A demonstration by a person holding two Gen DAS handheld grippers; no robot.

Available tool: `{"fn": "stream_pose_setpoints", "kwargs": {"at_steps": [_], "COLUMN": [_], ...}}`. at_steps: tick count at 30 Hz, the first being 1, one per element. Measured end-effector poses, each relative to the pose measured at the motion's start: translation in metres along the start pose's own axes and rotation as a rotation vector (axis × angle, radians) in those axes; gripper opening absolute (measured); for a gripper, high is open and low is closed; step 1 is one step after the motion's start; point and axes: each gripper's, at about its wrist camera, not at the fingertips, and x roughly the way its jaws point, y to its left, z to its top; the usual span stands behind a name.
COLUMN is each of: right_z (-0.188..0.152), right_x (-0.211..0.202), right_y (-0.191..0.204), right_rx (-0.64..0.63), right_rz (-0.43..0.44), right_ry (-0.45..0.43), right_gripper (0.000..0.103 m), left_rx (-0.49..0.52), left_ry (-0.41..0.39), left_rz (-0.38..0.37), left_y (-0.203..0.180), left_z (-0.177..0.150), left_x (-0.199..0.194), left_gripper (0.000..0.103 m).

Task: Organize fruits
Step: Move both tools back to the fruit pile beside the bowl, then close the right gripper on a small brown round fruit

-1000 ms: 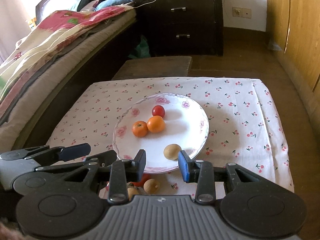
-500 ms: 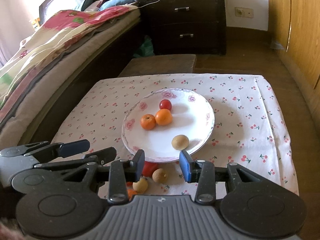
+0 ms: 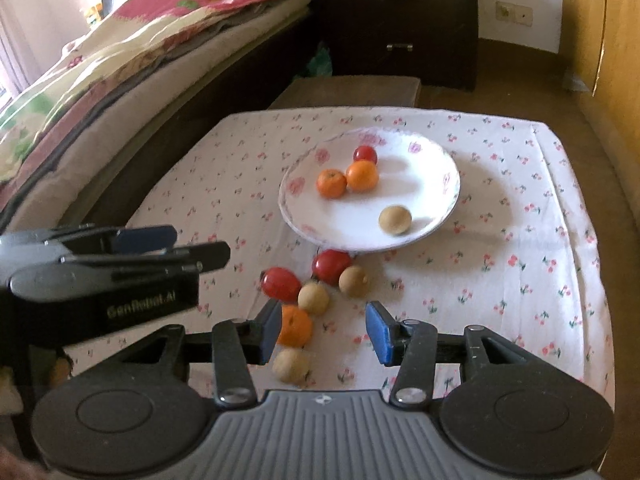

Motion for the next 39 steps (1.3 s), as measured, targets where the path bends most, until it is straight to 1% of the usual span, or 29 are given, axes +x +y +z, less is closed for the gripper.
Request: {"fn": "stream_pose_setpoints", "kwargs": {"at_steps": [7,12,15,18,21,22,24,26,29,31,33,39], "right_z": [-0.02,-0.031,-0.035,-0.038,-0.041,-0.041,-0.04,-0.038,-0.037,-0.036,-0.035,-0.032], "right_x": [0.005,0.021,0.029,0.038,0.047,0.049,0.052,0.053,0.054,0.056,0.053,0.062], "right_y": [0.015,0.026,0.031,0.034,0.032,0.03,0.026,0.027,0.029,0.027,0.024,0.03], "right_rx": [-0.037,-0.069,-0.09,-0.114,-0.124,-0.119,-0.101,-0.101,-0.098,-0.067,-0.042,-0.066], "right_rz": [0.018,0.021,0.017,-0.004,-0.03,-0.038,-0.025,-0.019,-0.022,0.008,0.009,0.001], "right_ry": [0.05,0.094,0.103,0.132,0.152,0.152,0.152,0.151,0.146,0.177,0.15,0.13], "right_gripper": [0.047,0.047,0.047,0.046,0.034,0.028,0.026,0.018,0.019,0.019,0.019,0.022], "left_rx": [-0.004,-0.021,-0.018,-0.012,-0.005,-0.005,-0.01,-0.013,-0.011,-0.012,-0.02,-0.021], "left_ry": [0.005,0.003,0.007,0.015,0.018,0.02,0.025,0.028,0.035,0.035,0.036,0.046], "left_rz": [-0.017,-0.026,-0.038,-0.042,-0.047,-0.048,-0.051,-0.05,-0.049,-0.049,-0.045,-0.047], "left_y": [0.005,0.008,0.008,0.007,0.005,0.006,0.006,0.006,0.006,0.006,0.007,0.003], "left_z": [-0.006,-0.006,-0.007,-0.008,-0.009,-0.009,-0.009,-0.009,-0.01,-0.01,-0.01,-0.009], "left_x": [-0.005,-0.006,-0.006,-0.005,-0.004,-0.004,-0.003,-0.002,-0.001,-0.001,0.0,0.002], "left_gripper": [0.061,0.062,0.063,0.063,0.063,0.063,0.064,0.064,0.064,0.064,0.064,0.064]}}
